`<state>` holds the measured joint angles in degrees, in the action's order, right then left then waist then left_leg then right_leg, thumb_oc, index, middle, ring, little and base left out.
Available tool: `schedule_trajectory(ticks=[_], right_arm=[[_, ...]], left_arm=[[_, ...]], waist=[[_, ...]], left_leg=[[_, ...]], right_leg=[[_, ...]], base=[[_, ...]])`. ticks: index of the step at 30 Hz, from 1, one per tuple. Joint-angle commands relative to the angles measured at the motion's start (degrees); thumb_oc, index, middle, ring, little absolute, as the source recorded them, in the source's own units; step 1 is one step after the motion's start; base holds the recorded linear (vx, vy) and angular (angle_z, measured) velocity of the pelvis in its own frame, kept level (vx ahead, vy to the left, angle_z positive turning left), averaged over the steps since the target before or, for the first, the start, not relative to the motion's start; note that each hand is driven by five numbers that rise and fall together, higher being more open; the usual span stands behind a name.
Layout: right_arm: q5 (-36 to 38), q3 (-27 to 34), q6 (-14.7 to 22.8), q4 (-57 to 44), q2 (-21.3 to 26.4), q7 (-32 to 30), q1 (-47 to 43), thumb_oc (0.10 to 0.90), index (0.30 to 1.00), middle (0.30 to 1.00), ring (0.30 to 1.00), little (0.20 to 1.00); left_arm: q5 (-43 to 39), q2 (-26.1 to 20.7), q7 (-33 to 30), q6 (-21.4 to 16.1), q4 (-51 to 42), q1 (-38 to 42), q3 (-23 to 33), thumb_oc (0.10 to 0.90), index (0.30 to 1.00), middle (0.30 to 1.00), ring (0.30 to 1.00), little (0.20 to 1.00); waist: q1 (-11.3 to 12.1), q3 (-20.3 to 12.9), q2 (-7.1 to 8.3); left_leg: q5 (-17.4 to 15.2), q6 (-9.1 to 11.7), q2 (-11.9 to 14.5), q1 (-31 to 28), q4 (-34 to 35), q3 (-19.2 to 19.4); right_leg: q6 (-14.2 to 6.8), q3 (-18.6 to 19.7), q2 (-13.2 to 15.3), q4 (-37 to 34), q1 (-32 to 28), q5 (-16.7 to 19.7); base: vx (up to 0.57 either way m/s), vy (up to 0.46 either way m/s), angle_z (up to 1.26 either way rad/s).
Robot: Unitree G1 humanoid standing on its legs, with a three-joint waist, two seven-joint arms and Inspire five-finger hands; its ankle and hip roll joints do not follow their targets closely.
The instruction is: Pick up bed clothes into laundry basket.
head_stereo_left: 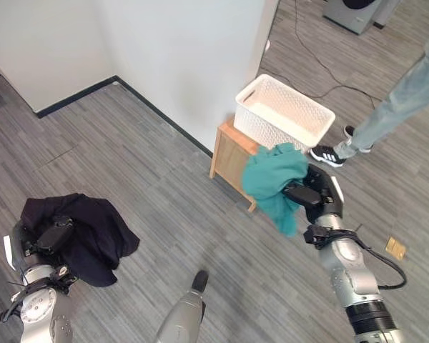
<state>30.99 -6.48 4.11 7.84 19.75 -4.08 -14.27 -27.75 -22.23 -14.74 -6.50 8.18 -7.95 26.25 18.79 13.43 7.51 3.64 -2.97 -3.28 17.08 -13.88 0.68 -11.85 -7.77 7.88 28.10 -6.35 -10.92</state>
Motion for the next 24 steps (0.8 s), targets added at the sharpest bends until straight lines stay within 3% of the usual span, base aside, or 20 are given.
schedule_trajectory(ticks=[1, 2, 3, 4, 5, 6, 7, 8, 9, 11, 13, 15, 17, 18, 19, 22, 24], right_arm=[[-2.38, 2.35, 5.48, -5.82, 0.65, 1.31, -6.56, 0.4, 0.3, 0.3, 0.3, 0.3], [-3.0, 2.67, 4.73, -6.13, 1.62, 1.4, -6.7, 0.4, 0.3, 0.3, 0.3, 0.3], [-2.46, 3.28, 4.79, -6.03, 3.95, 0.97, -7.52, 0.4, 0.3, 0.3, 0.3, 0.3], [-2.4, 3.32, 4.8, -5.96, 4.06, 0.99, -7.62, 0.4, 0.3, 0.3, 0.3, 0.3], [-1.98, 3.76, 4.99, -5.61, 5.66, 0.49, -8.3, 0.4, 0.3, 0.3, 0.3, 0.3], [0.14, 5.18, 5.74, -4.65, 11.28, -0.34, -10.52, 0.4, 0.3, 0.3, 0.3, 0.3], [0.96, 5.42, 6.02, -4.49, 13.23, -0.77, -11.37, 0.4, 0.3, 0.3, 0.3, 0.3], [-0.29, 6.86, 6.23, -4.09, 19.18, -1.09, -12.16, 0.4, 0.3, 0.3, 0.3, 0.3], [-1.1, 8.03, 4.1, -4.67, 20.77, 0.33, -11.35, 0.4, 0.3, 0.3, 0.3, 0.3], [-1.17, 7.93, 4.34, -7.25, 21.7, 0.93, -12.1, 0.4, 0.3, 0.3, 0.3, 0.3], [-0.86, 6.56, 6.71, -5.66, 27.42, 0.48, -17.91, 0.4, 0.3, 0.3, 0.3, 0.3], [-5.96, -0.01, 5.25, -1.07, 39.06, 0.42, -29.62, 0.4, 0.3, 0.3, 0.3, 0.3], [-6.2, -2.45, 5.39, 0.73, 39.93, 0.38, -32.68, 0.4, 0.3, 0.3, 0.3, 0.3], [-11.18, -9.35, 3.91, 5.01, 45.59, -0.15, -40.85, 0.4, 0.3, 0.3, 0.3, 0.3], [-13.63, -14.23, 3.34, 9.1, 47.55, -0.54, -46.11, 0.4, 0.3, 0.3, 0.3, 0.3], [-16.65, -25.62, 1.61, 21.68, 48.49, -2.47, -59.46, 0.4, 0.3, 0.3, 0.3, 0.3], [-18.0, -30.98, 0.64, 27.06, 47.06, -3.33, -65.69, 0.4, 0.3, 0.3, 0.3, 0.3]], left_arm=[[2.45, -10.24, -1.25, -8.87, -10.64, -0.56, 3.98, 0.4, 0.3, 0.3, 0.3, 0.3], [2.69, -10.93, -1.16, -8.98, -11.02, -0.07, 3.46, 0.4, 0.3, 0.3, 0.3, 0.3], [2.0, -11.56, -0.25, -9.31, -12.12, 0.93, 2.58, 0.4, 0.3, 0.3, 0.3, 0.3], [1.98, -11.5, -0.23, -9.29, -12.13, 1.03, 2.55, 0.4, 0.3, 0.3, 0.3, 0.3], [1.18, -11.78, 0.24, -9.61, -12.4, 1.86, 1.95, 0.4, 0.3, 0.3, 0.3, 0.3], [-1.96, -11.88, 0.52, -10.28, -11.63, 4.9, -0.63, 0.4, 0.3, 0.3, 0.3, 0.3], [-2.73, -11.9, 0.56, -10.39, -11.09, 5.92, -2.0, 0.4, 0.3, 0.3, 0.3, 0.3], [-1.51, -11.87, -0.29, -9.99, -11.01, 6.47, -2.86, 0.4, 0.3, 0.3, 0.3, 0.3], [-1.63, -11.13, 0.65, -9.69, -10.82, 7.45, -4.49, 0.4, 0.3, 0.3, 0.3, 0.3], [-2.61, -10.83, 1.45, -9.98, -10.88, 7.92, -4.51, 0.4, 0.3, 0.3, 0.3, 0.3], [-3.38, -9.61, 2.85, -10.83, -11.28, 8.29, -5.8, 0.4, 0.3, 0.3, 0.3, 0.3], [-3.62, -9.54, 5.32, -10.0, -11.05, 5.75, -7.16, 0.4, 0.3, 0.3, 0.3, 0.3], [-3.77, -9.43, 5.73, -9.9, -11.07, 5.04, -7.0, 0.4, 0.3, 0.3, 0.3, 0.3], [-3.99, -10.94, 6.0, -9.88, -10.63, 3.38, -6.74, 0.4, 0.3, 0.3, 0.3, 0.3], [-4.9, -11.71, 6.32, -10.0, -10.35, 2.87, -6.49, 0.4, 0.3, 0.3, 0.3, 0.3], [-6.19, -13.08, 6.62, -10.09, -8.82, 1.05, -6.55, 0.4, 0.3, 0.3, 0.3, 0.3], [-7.05, -12.73, 6.25, -9.97, -8.44, 0.39, -6.11, 0.4, 0.3, 0.3, 0.3, 0.3]], waist=[[-0.38, -5.32, -1.58], [-1.58, -5.04, -2.68], [-3.03, -5.06, -2.86], [-3.27, -5.02, -3.06], [-4.17, -5.02, -2.97], [-6.05, -5.68, -1.34], [-6.52, -5.64, -1.01], [-7.33, -5.56, -0.39], [-7.64, -6.17, 0.22], [-7.05, -6.71, 1.11], [-7.32, -7.79, 2.09], [-7.0, -8.94, 3.23], [-7.29, -9.26, 3.27], [-6.55, -9.81, 4.15], [-6.18, -9.86, 4.45], [-5.36, -9.9, 4.5], [-5.52, -9.85, 3.56]], left_leg=[[1.47, 0.52, 0.09, -5.53, 8.81, -3.84], [1.1, 0.07, 0.62, -9.03, 10.64, -5.75], [-0.21, 0.27, 1.57, -12.83, 12.11, -8.02], [0.04, 0.35, 1.71, -12.8, 12.26, -8.34], [-0.47, 0.8, 1.78, -14.11, 12.99, -9.91], [-3.0, 2.59, 1.22, -16.69, 14.02, -14.41], [-3.33, 3.02, 1.07, -17.12, 14.5, -16.1], [-3.99, 3.82, 1.28, -17.89, 15.27, -17.61], [-4.44, 3.94, 1.0, -17.8, 14.6, -17.98], [-4.68, 4.04, 0.54, -17.57, 14.11, -18.25], [-4.45, 4.86, 1.63, -17.58, 15.16, -18.76], [-4.53, 6.11, 3.01, -17.64, 15.97, -19.2], [-4.14, 6.49, 3.17, -17.46, 16.44, -19.47], [-3.77, 7.17, 3.95, -17.21, 16.91, -19.92], [-3.54, 7.49, 4.07, -17.02, 17.11, -20.39], [-3.28, 8.19, 4.78, -16.9, 18.04, -21.6], [-2.86, 8.38, 4.77, -16.4, 18.23, -22.14]], right_leg=[[-0.35, -1.4, -1.99, 8.09, 5.95, 19.88], [0.45, -2.62, -1.3, 10.52, 9.38, 18.76], [1.44, -4.23, 0.74, 5.16, 12.98, 15.43], [1.59, -4.63, 0.62, 4.84, 12.79, 15.63], [2.05, -4.25, 0.51, 0.06, 13.5, 14.38], [2.39, 0.03, -0.45, -19.16, 13.85, 12.22], [2.01, 1.86, -0.8, -23.29, 13.13, 12.93], [0.92, 5.65, -1.93, -25.21, 12.82, 13.04], [0.8, 4.44, -1.99, -25.37, 10.83, 12.9], [0.98, 2.61, -0.92, -25.37, 10.37, 14.35], [1.79, 3.68, -2.21, -27.48, 9.39, 13.54], [2.61, 2.28, -3.56, -29.86, 7.84, 12.97], [2.73, 1.82, -3.72, -30.68, 7.73, 13.17], [3.08, 0.85, -4.21, -31.56, 7.3, 13.12], [3.31, 0.51, -4.49, -31.81, 7.17, 12.97], [3.82, -0.51, -5.29, -32.57, 6.49, 12.24], [3.97, -1.04, -5.46, -32.61, 6.6, 12.08]], base=[[0.5, 0.267, 0.09], [0.55, 0.064, 0.39], [0.56, 0.064, 0.48], [0.53, -0.063, 0.68], [0.64, -0.262, 0.67], [0.76, -0.285, 0.92], [0.8, -0.308, 1.45], [0.32, -0.137, 1.62], [0.32, -0.154, 2.04], [0.14, -0.106, 1.26], [0.25, -0.184, 0.21], [0.23, -0.179, 0.53], [0.1, -0.088, -0.18], [0.14, -0.123, 0.04], [0.13, -0.125, 0.24], [0.1, -0.07, -0.02], [0.04, -0.033, -0.1]])
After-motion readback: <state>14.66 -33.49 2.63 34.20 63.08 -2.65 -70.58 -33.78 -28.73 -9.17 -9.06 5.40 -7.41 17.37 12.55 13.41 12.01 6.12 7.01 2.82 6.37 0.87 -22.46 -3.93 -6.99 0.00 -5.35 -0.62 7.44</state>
